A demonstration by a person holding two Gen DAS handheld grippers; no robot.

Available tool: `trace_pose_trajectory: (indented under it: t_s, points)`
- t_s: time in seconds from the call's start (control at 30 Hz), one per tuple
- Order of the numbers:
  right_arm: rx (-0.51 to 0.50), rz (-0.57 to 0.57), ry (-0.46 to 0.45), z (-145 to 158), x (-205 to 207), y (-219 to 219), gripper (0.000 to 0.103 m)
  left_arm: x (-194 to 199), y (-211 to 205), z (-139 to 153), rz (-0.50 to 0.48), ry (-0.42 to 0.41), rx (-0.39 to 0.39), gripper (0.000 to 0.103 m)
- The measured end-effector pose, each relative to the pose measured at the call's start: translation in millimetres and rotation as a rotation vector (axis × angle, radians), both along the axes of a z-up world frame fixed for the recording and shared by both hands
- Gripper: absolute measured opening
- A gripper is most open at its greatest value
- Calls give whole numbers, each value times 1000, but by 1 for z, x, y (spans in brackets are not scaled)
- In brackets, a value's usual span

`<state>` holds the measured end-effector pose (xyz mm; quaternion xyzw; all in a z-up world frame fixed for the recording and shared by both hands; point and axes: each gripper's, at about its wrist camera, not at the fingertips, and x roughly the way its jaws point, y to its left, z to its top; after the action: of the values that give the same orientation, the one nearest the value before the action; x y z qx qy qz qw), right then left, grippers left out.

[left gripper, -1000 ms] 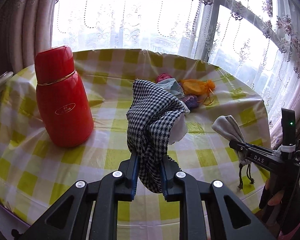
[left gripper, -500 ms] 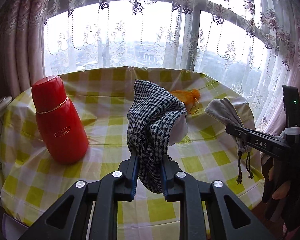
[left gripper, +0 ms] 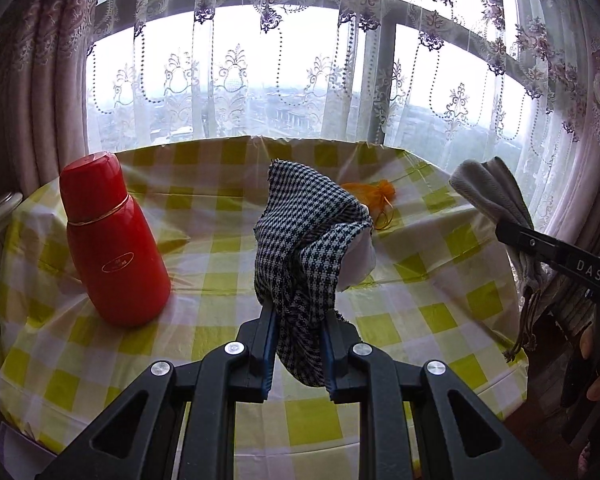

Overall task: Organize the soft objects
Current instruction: 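Lift and carry the grey sock and houndstooth cloth to the box, then open both grippers to drop the sock and cloth into the box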

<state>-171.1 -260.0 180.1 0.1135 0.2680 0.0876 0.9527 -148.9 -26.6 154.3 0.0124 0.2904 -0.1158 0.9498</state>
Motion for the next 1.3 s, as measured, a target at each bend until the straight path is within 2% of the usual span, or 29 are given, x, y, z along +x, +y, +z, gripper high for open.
trace_pose_trajectory:
  t_s: [0.23,0.43,0.6,0.77,0.9,0.97,1.13,1.3]
  points:
    - [-8,35,-39,5,-27,-2,22,-11,18,6,-28,34,21,20]
    - [17,108,-20,-1,-23,10,22,-34,65,1,-10,83,-15,20]
    - [-37,228,-39,6,-26,50,22,-73,124,-11,52,117,-93,21]
    - [-89,396,-37,6,-18,113,22,-111,172,-23,171,84,-64,23]
    - [-94,537,-42,6,-15,165,22,-132,219,-28,312,64,-153,23]
    - [-86,623,-27,3,-18,195,22,-146,240,-32,386,52,-166,23]
    - [-176,844,-3,-17,-48,275,22,-180,292,-50,549,66,-183,23]
    - [-248,1042,22,-34,-80,339,22,-213,326,-72,677,83,-189,23]
